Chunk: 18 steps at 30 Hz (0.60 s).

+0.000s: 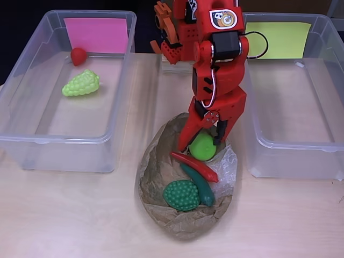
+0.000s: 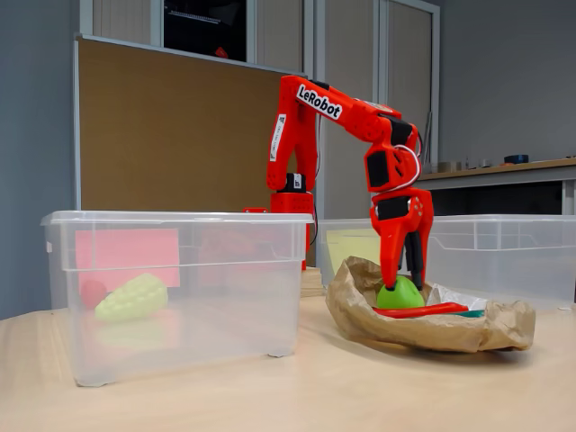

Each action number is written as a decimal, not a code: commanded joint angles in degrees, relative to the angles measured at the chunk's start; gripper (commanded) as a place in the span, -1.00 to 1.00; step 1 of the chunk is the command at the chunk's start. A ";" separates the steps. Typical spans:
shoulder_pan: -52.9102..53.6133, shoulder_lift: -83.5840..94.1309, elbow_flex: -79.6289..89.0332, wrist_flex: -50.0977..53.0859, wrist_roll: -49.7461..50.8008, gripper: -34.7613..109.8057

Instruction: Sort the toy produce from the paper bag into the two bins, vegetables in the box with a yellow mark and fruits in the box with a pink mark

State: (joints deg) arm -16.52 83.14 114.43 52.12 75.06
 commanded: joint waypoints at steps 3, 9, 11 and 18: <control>-1.23 0.00 -0.53 1.58 3.08 0.09; -1.41 -0.70 -0.53 2.64 4.13 0.10; -1.41 -1.58 -1.14 1.93 3.34 0.10; -1.41 -6.33 -5.45 1.49 -0.70 0.02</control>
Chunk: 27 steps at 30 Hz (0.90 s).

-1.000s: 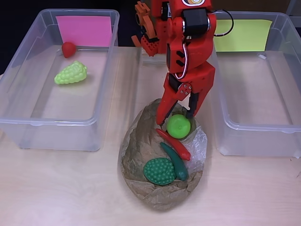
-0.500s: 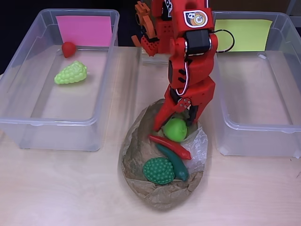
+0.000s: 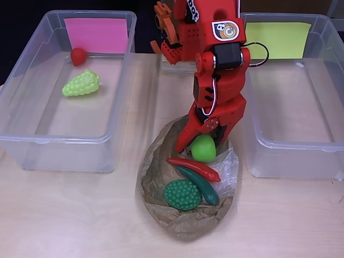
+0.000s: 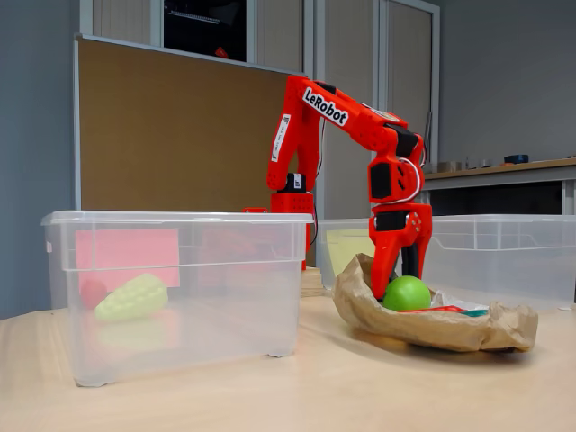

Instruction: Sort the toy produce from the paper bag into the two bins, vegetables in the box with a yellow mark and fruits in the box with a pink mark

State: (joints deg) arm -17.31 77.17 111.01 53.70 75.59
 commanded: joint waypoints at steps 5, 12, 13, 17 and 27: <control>-0.70 -2.72 -4.04 -0.18 -3.34 -0.07; 0.35 -1.49 -4.31 1.49 -3.43 -0.14; 0.62 -0.70 -4.48 2.02 -4.04 -0.14; 3.08 3.96 -6.33 7.21 -8.09 -0.15; 18.81 16.08 -15.47 26.37 -15.91 -0.17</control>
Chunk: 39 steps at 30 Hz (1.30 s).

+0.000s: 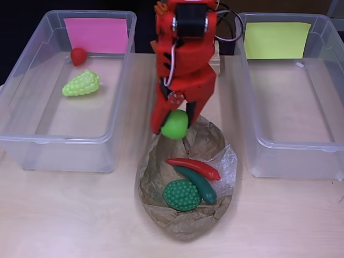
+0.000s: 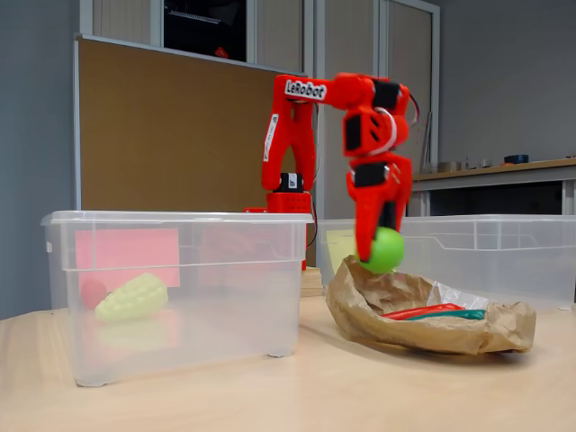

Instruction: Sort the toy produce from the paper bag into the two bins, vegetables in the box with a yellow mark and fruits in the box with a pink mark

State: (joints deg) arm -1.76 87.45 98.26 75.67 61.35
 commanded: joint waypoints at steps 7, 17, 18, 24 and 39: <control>11.87 16.52 -5.10 4.66 -14.50 -0.15; 32.70 24.08 5.36 0.97 -11.34 -0.15; 35.16 23.64 7.21 0.00 -10.02 -0.15; 44.74 14.94 13.97 -8.00 -5.62 -0.12; 47.02 -1.05 17.14 -13.36 -5.62 0.10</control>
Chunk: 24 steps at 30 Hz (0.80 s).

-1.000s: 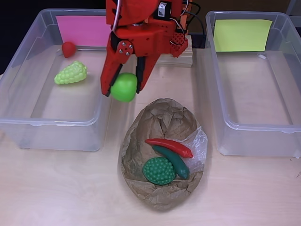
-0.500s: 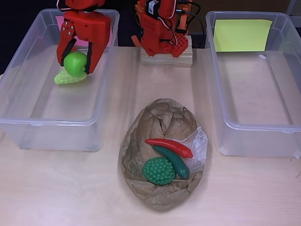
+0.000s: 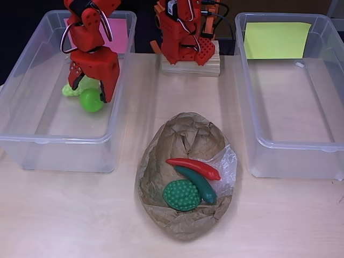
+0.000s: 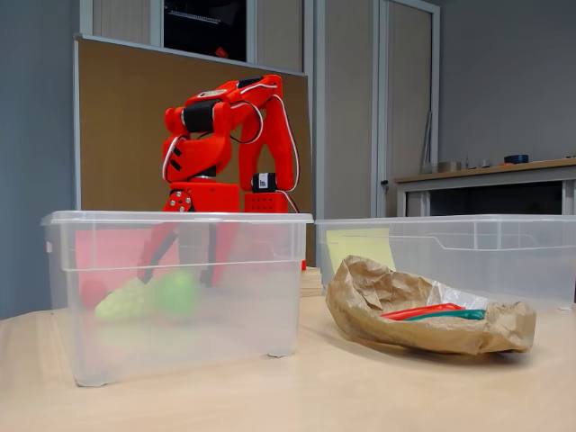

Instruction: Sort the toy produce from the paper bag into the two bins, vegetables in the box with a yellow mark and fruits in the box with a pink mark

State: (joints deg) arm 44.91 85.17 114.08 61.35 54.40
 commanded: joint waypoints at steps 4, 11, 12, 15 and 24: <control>-1.32 4.39 2.29 1.05 0.09 0.13; -10.99 19.16 -2.99 3.69 -7.82 0.11; -13.27 20.83 -4.92 4.39 -8.96 0.10; -20.39 24.08 -9.49 5.10 -11.87 0.08; -35.68 22.76 -13.71 1.41 -9.40 0.05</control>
State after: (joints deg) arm 12.22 107.31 102.22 63.81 42.19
